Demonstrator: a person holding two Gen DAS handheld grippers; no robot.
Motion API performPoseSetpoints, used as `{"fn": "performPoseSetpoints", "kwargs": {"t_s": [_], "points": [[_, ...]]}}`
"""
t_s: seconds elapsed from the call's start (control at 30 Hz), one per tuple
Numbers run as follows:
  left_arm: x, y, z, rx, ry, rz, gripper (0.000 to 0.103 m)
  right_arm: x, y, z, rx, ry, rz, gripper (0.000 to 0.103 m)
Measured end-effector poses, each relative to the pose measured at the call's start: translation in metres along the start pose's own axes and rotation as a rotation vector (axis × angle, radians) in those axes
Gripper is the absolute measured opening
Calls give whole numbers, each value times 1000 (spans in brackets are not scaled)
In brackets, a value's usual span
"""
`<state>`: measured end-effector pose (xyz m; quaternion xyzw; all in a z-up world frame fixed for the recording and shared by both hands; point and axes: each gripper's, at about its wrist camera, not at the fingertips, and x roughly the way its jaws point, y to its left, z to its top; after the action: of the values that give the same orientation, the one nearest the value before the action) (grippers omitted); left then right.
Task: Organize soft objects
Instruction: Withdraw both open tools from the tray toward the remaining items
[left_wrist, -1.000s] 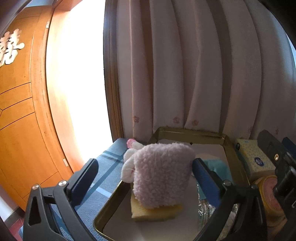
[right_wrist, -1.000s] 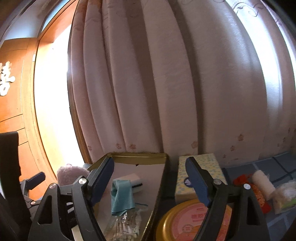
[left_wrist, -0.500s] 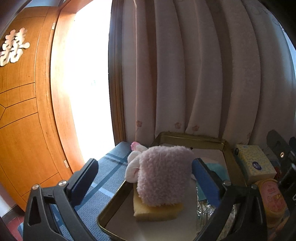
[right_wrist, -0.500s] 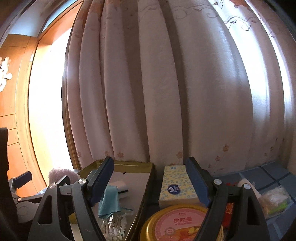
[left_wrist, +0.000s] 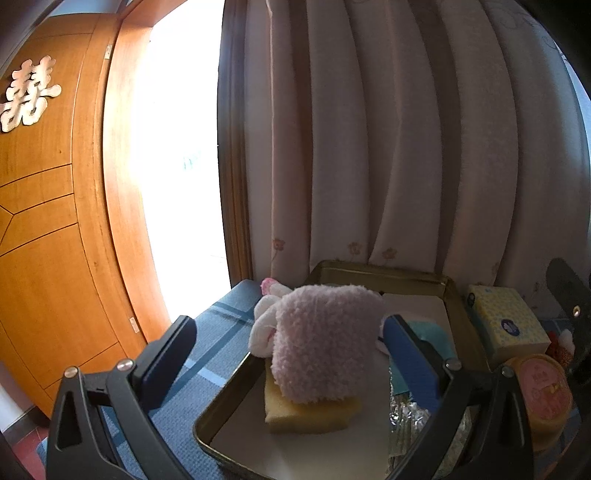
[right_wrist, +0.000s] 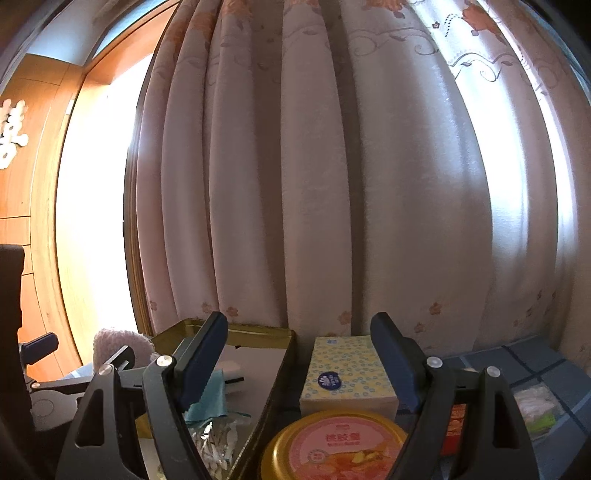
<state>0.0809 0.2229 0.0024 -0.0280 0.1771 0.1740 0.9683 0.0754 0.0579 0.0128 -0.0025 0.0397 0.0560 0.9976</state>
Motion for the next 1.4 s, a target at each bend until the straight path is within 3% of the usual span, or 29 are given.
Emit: {"fn": "performPoseSetpoints", "kwargs": {"t_s": [0.87, 1.4], "points": [[-27, -28, -11, 27, 2, -2, 102, -38, -57, -3, -51, -71, -114, 82], [-48, -63, -18, 44, -6, -58, 102, -49, -118, -2, -22, -42, -205, 82]]}}
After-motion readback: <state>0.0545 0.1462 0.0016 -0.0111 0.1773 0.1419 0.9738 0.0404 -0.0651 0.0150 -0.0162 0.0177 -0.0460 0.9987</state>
